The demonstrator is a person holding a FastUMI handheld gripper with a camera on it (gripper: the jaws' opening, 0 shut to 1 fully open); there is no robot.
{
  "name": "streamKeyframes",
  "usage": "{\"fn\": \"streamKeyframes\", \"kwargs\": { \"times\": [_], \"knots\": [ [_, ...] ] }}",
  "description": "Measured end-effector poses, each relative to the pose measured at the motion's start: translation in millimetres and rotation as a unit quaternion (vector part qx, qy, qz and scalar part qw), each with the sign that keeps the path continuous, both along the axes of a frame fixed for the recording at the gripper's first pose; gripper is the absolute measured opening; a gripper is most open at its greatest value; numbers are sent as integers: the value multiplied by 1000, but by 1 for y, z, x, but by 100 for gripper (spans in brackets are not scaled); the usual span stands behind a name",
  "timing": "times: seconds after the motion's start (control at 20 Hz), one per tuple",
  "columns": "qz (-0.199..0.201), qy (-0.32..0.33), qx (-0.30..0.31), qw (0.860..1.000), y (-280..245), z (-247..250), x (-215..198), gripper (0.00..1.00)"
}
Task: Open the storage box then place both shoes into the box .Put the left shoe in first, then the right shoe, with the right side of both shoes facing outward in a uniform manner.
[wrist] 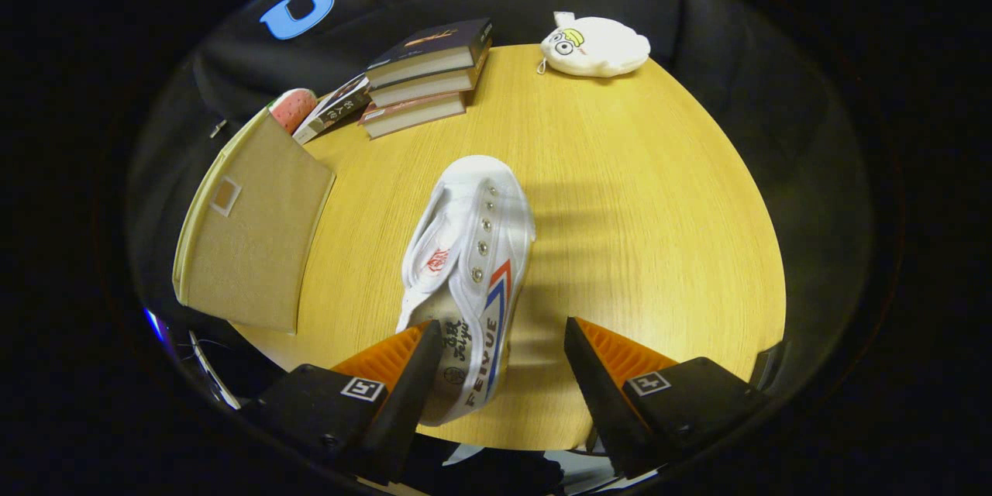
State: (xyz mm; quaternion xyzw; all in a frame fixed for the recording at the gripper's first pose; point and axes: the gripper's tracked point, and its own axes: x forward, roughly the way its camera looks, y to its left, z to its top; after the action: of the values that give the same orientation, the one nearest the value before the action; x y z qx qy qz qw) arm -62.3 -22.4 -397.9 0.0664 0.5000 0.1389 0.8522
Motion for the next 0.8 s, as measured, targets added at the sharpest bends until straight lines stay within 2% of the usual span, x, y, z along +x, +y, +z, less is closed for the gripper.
{"fn": "streamKeyframes", "kwargs": {
  "times": [0.1,0.25,0.4,0.6,0.7,0.75,0.8],
  "knots": [
    [-21,-23,-25,999,-9,-7,18,96],
    [-65,-43,-22,997,-14,-15,46,96],
    [-71,-50,-12,996,-3,-19,58,97],
    [-49,-63,2,997,17,-18,66,74],
    [-53,-65,-4,996,16,-20,67,42],
    [-63,-61,-2,996,13,-17,68,38],
    [-80,-52,4,995,8,-18,70,30]
  ]
}}
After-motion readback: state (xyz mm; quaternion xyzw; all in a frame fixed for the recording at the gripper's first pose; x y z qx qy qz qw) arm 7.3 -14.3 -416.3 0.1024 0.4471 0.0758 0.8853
